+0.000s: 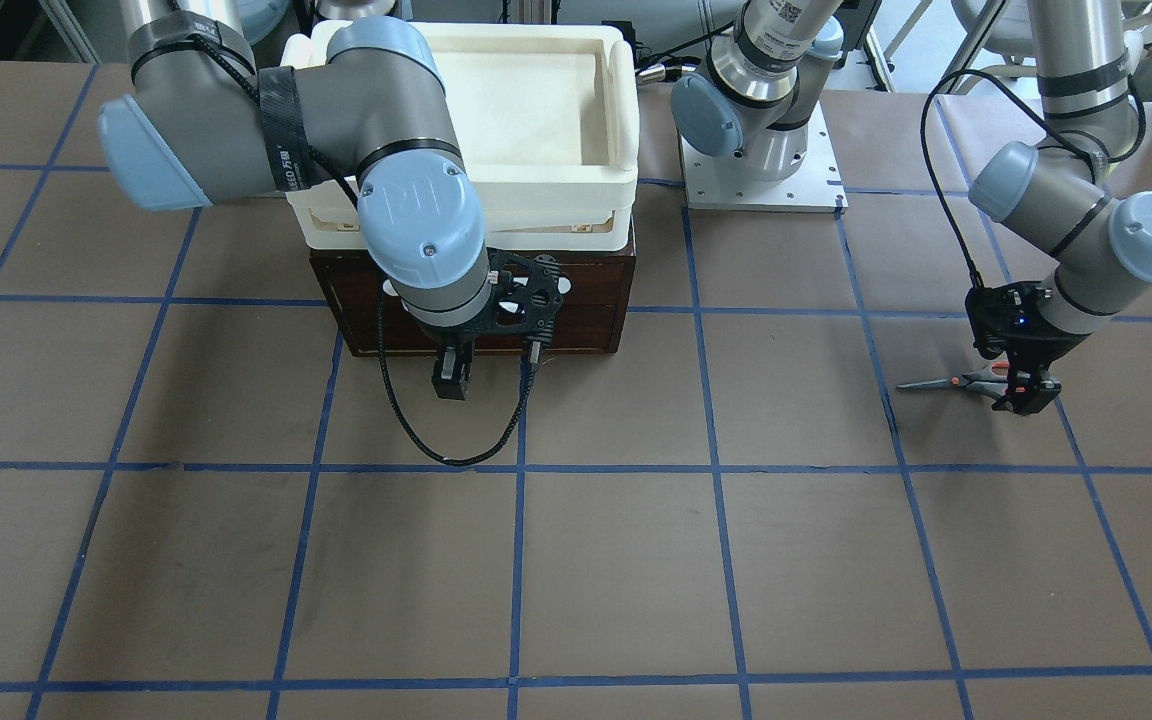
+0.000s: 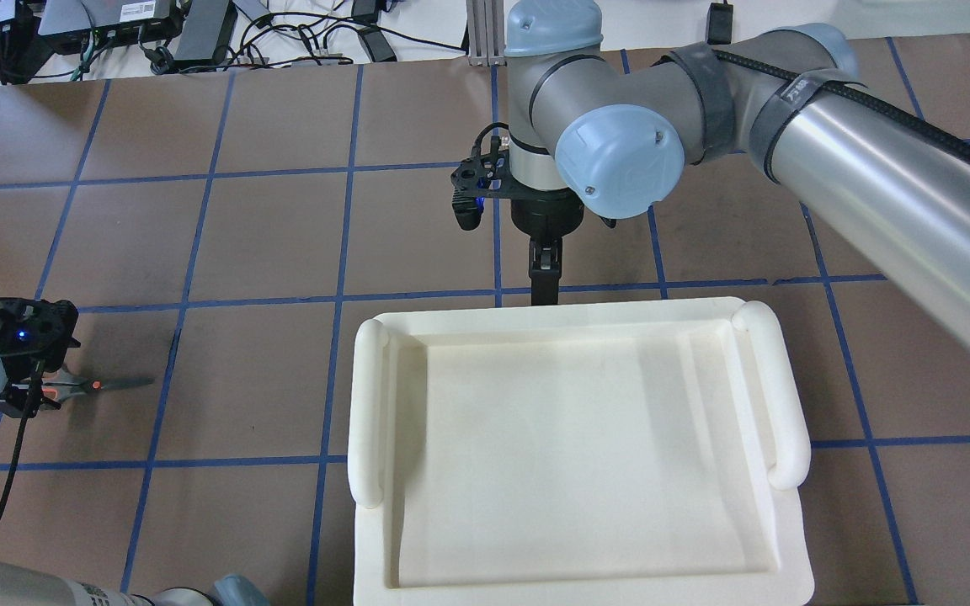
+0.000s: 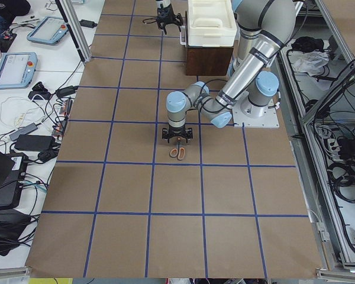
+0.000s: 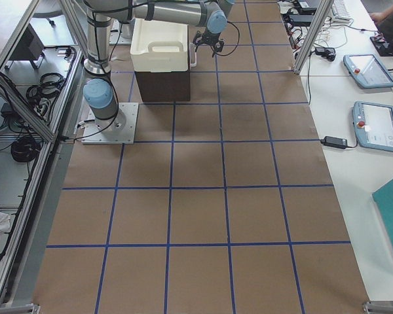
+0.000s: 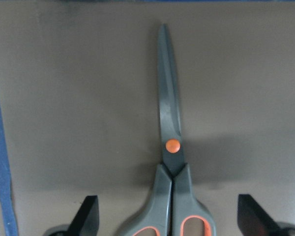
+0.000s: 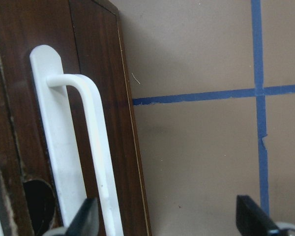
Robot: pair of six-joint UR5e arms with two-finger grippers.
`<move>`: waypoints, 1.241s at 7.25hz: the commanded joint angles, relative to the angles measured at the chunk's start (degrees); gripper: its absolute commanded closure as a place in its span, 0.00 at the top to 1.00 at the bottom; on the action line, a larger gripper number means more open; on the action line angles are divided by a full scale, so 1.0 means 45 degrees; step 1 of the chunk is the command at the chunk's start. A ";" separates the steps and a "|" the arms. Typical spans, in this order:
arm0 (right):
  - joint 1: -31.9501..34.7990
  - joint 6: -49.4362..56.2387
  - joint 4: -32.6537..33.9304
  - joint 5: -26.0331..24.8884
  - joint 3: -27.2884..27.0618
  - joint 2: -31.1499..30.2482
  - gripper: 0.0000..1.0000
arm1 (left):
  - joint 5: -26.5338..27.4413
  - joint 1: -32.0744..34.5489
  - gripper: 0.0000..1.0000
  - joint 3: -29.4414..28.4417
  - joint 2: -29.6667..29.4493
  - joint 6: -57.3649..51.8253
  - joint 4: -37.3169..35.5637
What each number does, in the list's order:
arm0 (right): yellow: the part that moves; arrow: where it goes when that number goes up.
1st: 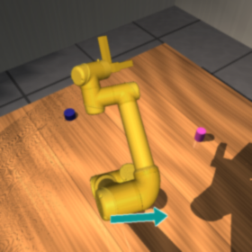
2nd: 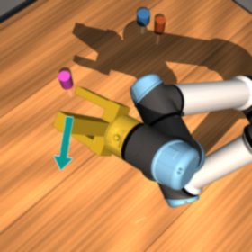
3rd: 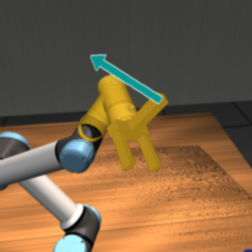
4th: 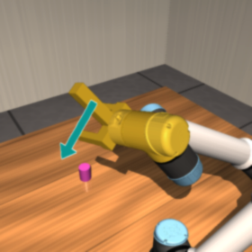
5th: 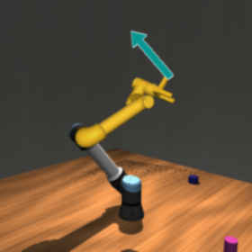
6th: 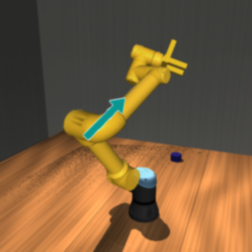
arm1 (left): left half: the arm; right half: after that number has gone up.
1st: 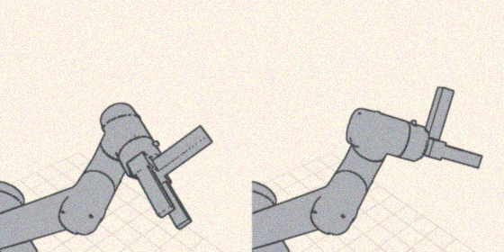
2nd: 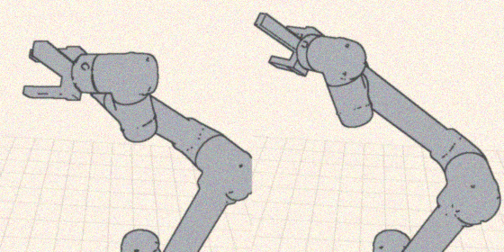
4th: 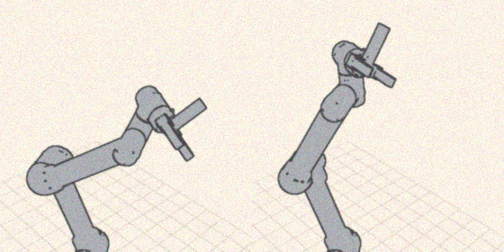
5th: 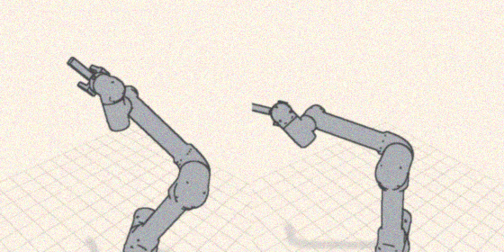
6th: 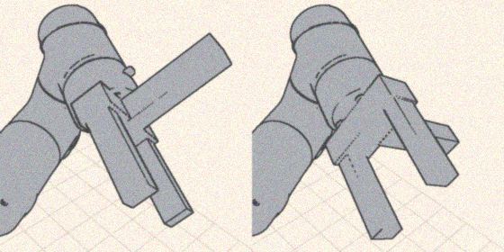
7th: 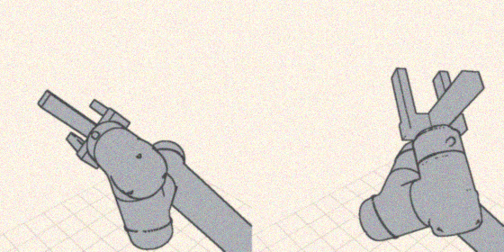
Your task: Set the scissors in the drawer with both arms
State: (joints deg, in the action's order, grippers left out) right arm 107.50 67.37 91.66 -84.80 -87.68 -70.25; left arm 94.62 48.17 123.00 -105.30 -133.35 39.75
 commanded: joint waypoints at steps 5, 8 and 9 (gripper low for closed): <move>0.0095 -0.0402 0.0139 0.0035 -0.0437 0.0005 1.00 | -0.0129 -0.0352 0.95 0.0479 -0.0136 -0.0698 -0.0553; 0.0076 -0.1041 0.0160 0.0073 -0.0574 0.0044 1.00 | -0.0401 -0.0353 0.93 0.0479 -0.0389 -0.0698 -0.0514; 0.0076 -0.1433 0.0179 0.0074 -0.0672 0.0141 1.00 | -0.0383 -0.0334 0.81 0.0421 -0.0370 -0.0679 -0.0533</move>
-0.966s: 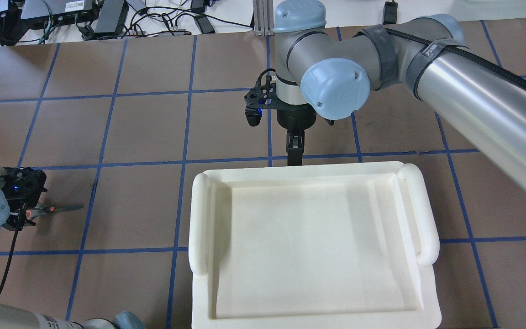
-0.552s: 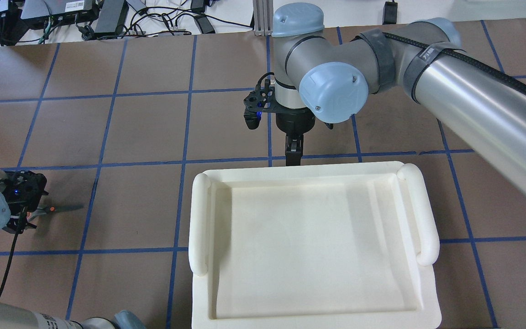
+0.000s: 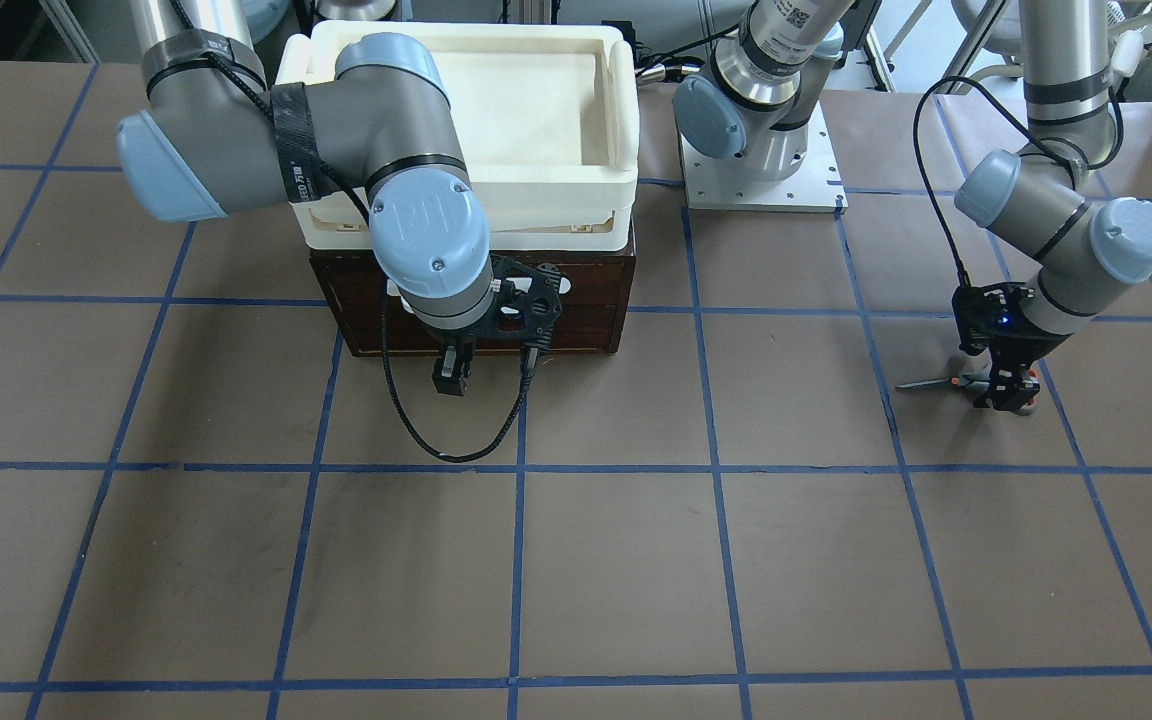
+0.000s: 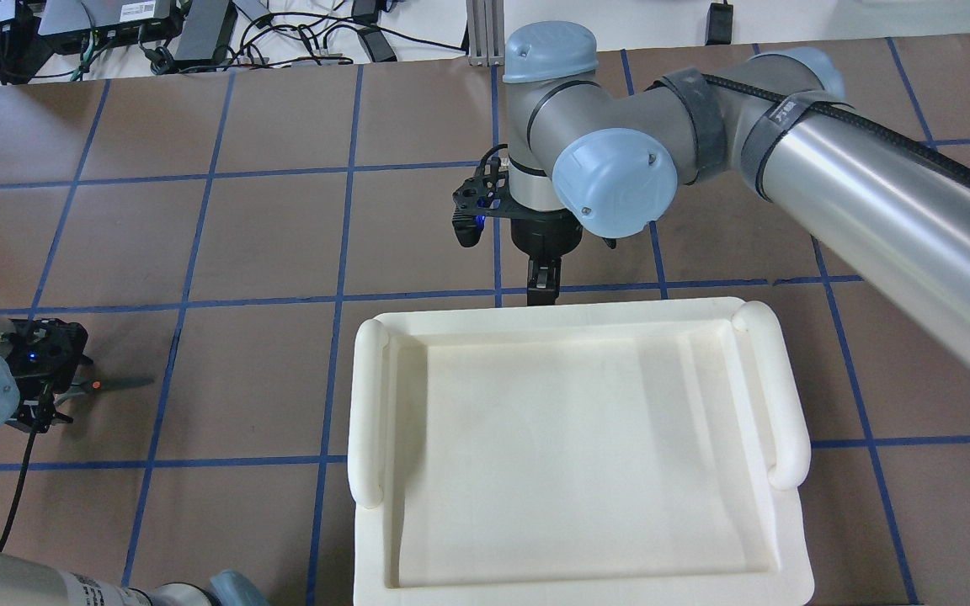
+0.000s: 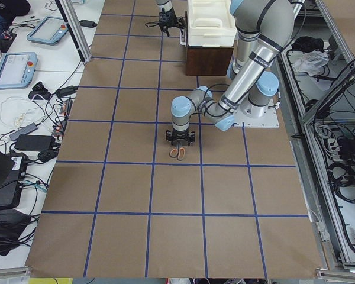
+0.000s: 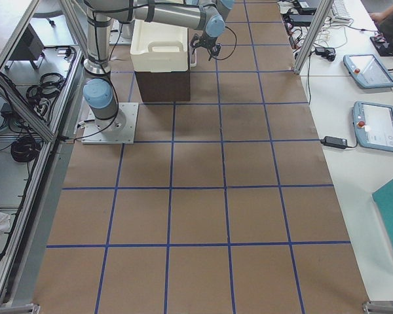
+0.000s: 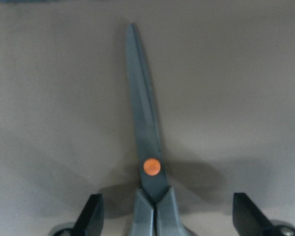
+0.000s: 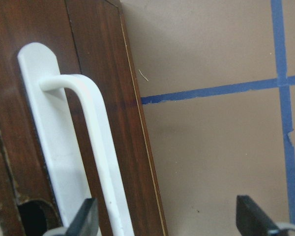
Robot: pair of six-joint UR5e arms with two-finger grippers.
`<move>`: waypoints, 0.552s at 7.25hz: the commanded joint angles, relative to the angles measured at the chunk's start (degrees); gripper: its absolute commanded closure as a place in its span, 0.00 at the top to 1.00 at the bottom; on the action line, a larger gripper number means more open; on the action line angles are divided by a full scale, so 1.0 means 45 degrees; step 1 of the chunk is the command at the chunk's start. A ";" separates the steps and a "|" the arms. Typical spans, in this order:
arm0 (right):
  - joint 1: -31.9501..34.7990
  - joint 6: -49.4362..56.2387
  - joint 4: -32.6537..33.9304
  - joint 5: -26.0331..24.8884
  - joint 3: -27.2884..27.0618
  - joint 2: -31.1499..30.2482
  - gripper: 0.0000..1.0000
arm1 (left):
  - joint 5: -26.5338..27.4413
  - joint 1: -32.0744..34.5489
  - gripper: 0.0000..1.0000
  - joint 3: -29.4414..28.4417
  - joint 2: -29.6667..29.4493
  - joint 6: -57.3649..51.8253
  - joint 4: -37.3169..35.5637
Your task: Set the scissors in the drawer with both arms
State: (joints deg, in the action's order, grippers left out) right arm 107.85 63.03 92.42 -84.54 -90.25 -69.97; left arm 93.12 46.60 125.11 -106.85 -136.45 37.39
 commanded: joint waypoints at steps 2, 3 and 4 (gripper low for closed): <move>-0.0002 -0.0317 0.0184 0.0017 -0.0120 0.0198 1.00 | -0.0050 -0.0005 0.32 -0.0086 -0.0026 -0.0030 -0.0007; -0.0002 -0.0315 0.0185 -0.0002 -0.0120 0.0198 1.00 | -0.0050 -0.0005 0.19 -0.0086 -0.0026 -0.0011 -0.0007; 0.0017 -0.0103 0.0281 -0.0137 -0.0159 0.0217 1.00 | -0.0050 -0.0005 0.15 -0.0125 -0.0026 -0.0011 -0.0007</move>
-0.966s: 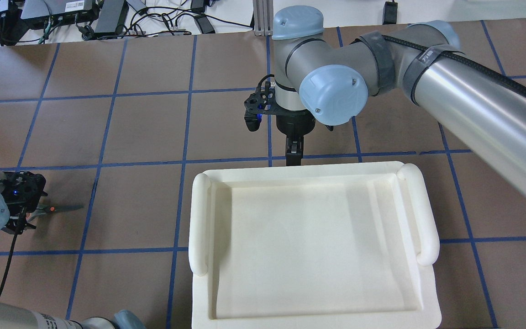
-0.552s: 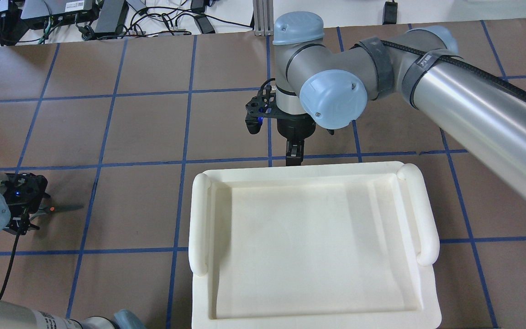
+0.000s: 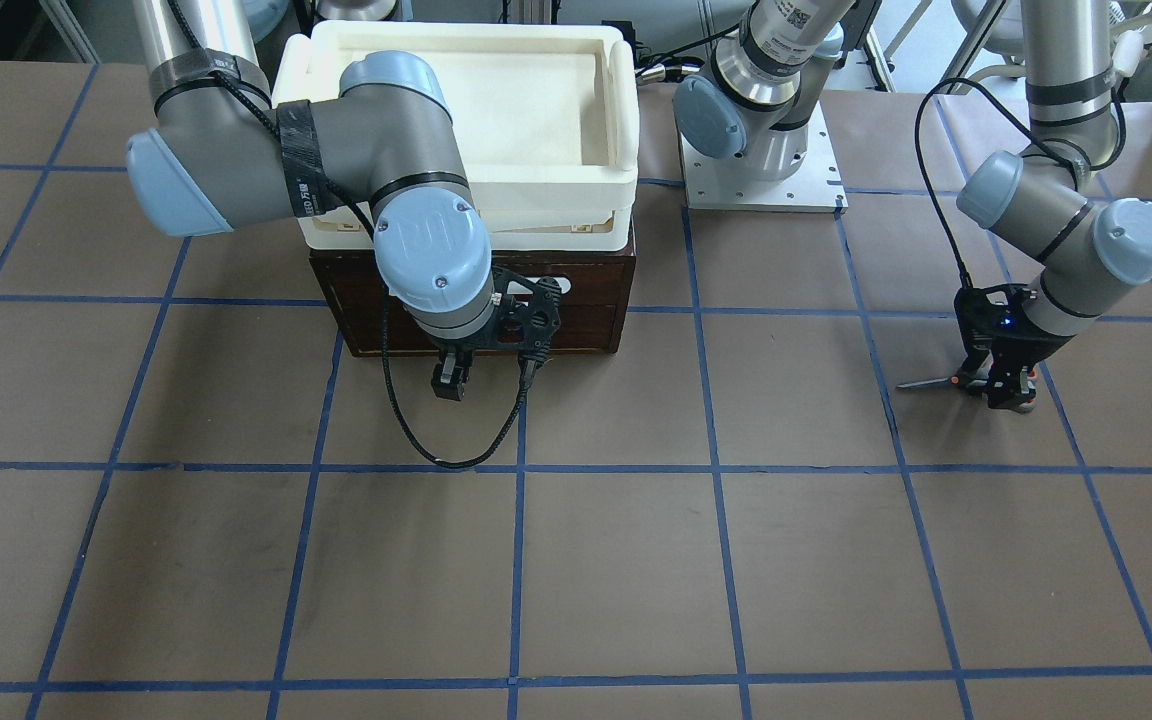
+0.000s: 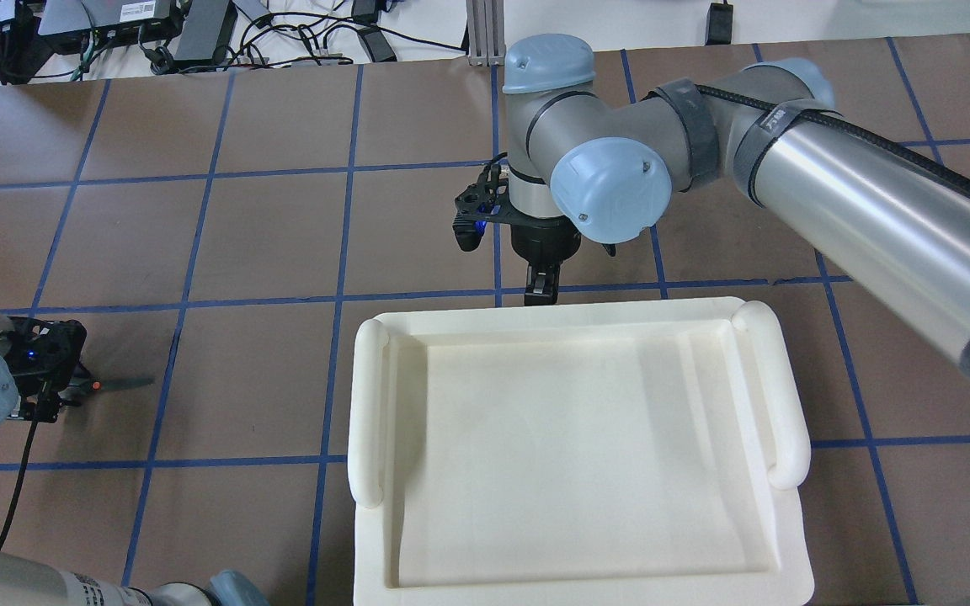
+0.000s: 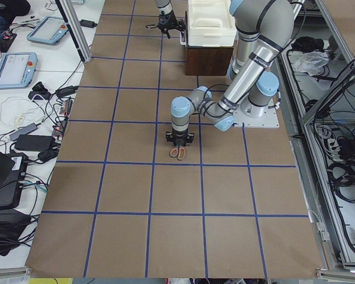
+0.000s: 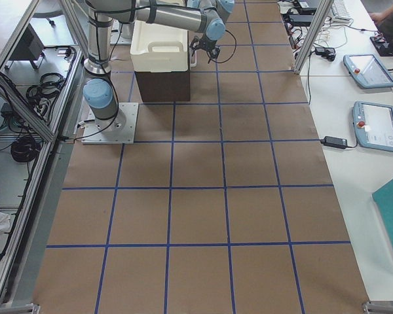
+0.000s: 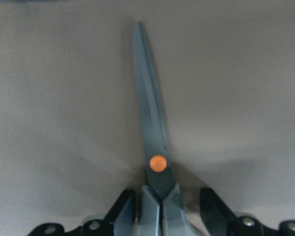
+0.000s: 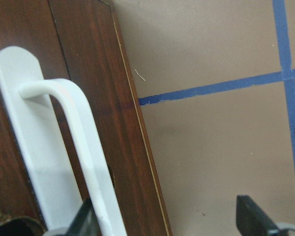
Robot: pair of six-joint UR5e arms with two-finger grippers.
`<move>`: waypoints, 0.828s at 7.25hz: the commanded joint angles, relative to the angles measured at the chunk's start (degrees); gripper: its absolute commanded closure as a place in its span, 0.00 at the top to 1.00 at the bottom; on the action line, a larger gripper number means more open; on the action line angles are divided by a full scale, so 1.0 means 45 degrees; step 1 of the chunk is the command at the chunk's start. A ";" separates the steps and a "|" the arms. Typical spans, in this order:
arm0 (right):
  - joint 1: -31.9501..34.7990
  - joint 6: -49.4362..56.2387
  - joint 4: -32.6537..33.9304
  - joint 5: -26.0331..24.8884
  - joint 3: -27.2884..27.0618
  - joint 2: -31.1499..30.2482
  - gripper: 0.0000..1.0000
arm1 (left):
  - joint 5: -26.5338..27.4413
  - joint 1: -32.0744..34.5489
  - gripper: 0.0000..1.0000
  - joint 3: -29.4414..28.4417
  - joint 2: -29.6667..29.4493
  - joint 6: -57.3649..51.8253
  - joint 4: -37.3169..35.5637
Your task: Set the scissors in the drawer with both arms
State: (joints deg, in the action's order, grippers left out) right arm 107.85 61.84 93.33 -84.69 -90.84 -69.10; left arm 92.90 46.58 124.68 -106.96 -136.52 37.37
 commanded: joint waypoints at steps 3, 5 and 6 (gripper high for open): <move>0.0017 0.0476 0.0975 -0.0106 -0.0048 0.0276 1.00 | 0.0000 0.0000 0.10 -0.0108 0.0078 0.0005 -0.0022; 0.0037 0.0476 0.1444 -0.0106 -0.0009 0.0395 1.00 | 0.0038 0.0019 0.02 -0.0438 0.0331 0.0044 0.0055; 0.0017 0.0709 0.1699 -0.0106 0.0126 0.0414 1.00 | 0.0077 0.0039 0.01 -0.0982 0.0410 0.0044 0.0771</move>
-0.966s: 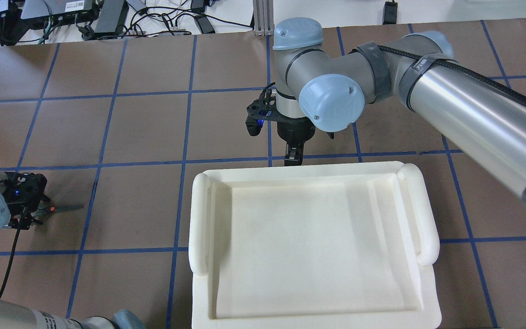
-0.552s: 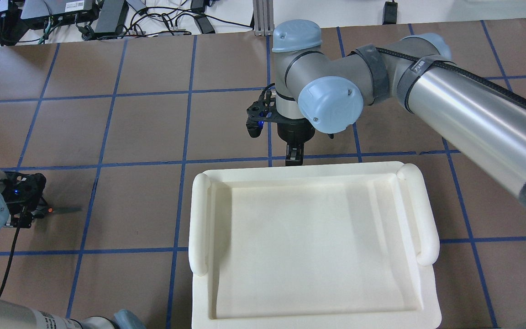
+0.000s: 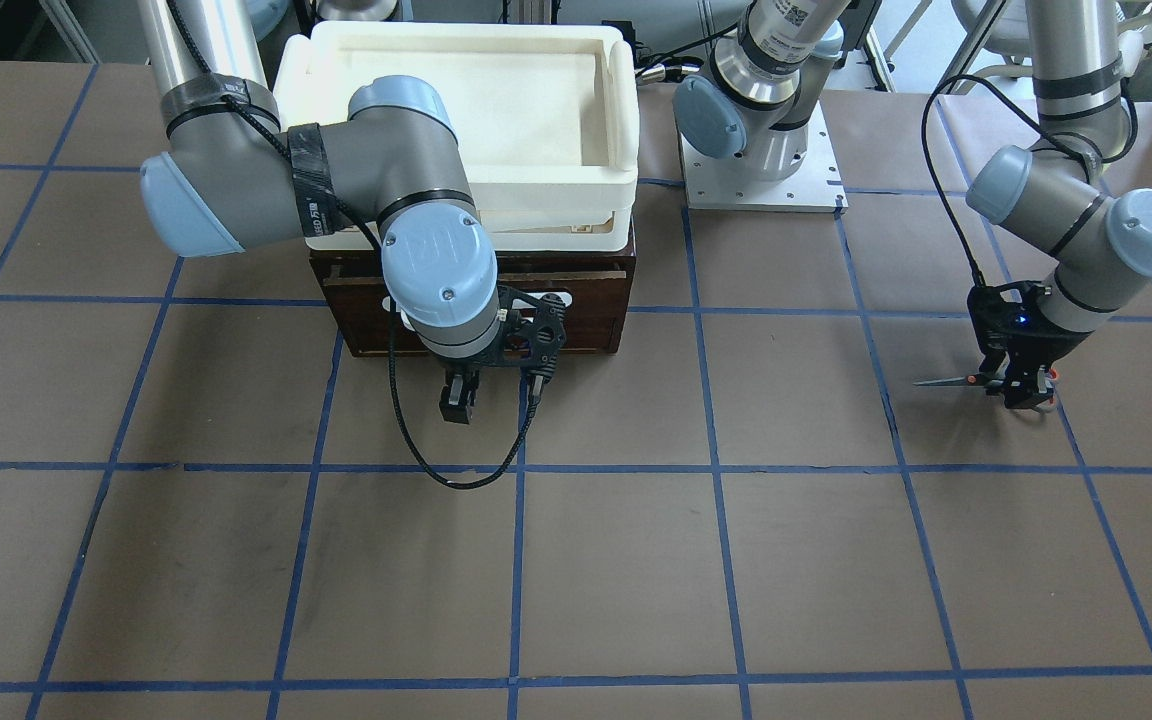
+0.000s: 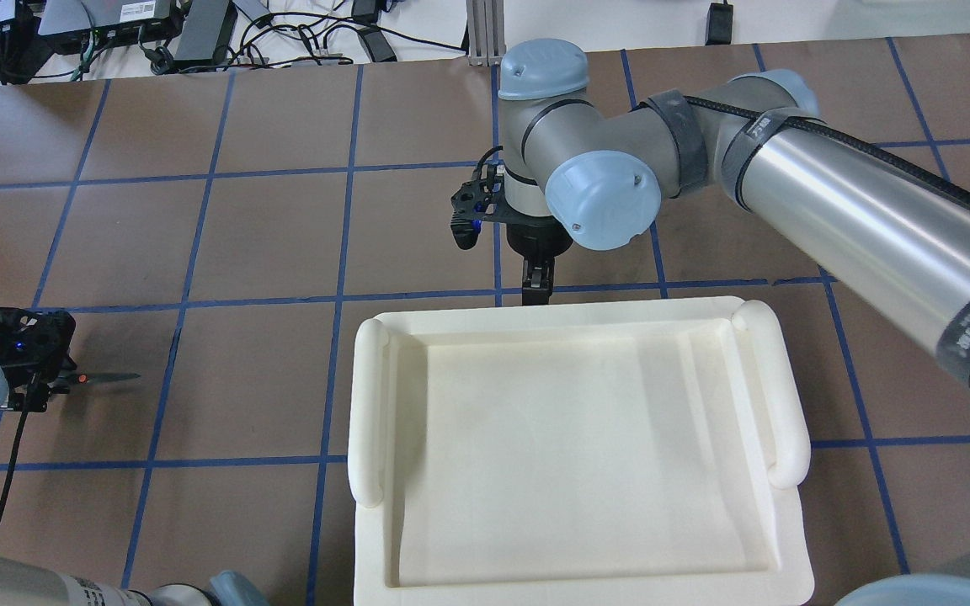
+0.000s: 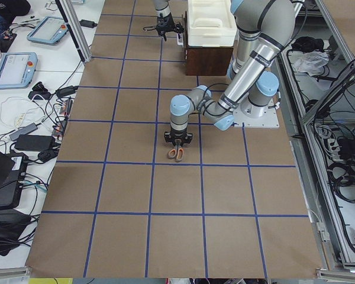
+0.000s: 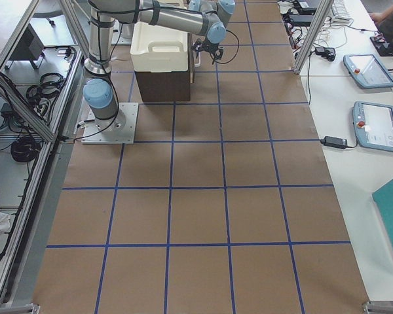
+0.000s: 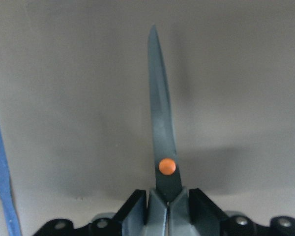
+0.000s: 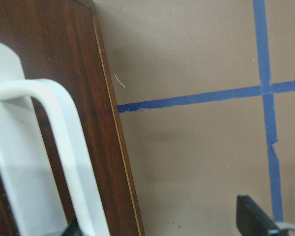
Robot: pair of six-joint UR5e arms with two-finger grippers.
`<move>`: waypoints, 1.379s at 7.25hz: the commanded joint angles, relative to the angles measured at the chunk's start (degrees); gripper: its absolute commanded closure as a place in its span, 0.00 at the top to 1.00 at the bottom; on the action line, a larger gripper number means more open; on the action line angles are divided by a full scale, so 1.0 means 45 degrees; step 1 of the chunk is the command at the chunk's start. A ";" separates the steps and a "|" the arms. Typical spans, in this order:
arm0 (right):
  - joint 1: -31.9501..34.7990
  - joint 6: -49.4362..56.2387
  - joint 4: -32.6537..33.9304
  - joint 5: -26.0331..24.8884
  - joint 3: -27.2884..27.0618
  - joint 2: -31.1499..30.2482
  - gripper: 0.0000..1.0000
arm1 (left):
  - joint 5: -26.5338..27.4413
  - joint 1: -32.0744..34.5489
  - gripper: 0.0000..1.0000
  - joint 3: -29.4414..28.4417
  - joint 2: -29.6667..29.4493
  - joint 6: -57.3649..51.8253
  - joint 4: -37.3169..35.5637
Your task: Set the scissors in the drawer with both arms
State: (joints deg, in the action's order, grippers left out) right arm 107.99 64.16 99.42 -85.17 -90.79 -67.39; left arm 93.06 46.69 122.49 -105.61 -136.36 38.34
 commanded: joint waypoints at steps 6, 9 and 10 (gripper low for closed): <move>-0.0423 0.1503 0.0505 0.0020 0.0915 0.0287 1.00 | 0.0062 0.1553 0.00 -0.4459 0.1690 0.1836 0.6976; -0.0423 0.1562 0.0505 0.0000 0.2029 0.1147 1.00 | 0.0140 0.4010 0.00 -0.5966 0.2199 0.3654 0.8176; -0.0462 0.1601 0.0505 -0.0019 0.2032 0.1226 1.00 | 0.0101 0.4851 0.00 -0.6202 0.2297 0.4995 0.8509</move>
State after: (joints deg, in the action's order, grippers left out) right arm 106.04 71.16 101.66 -85.18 -82.36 -62.69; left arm 93.57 63.51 96.52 -95.99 -119.93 74.60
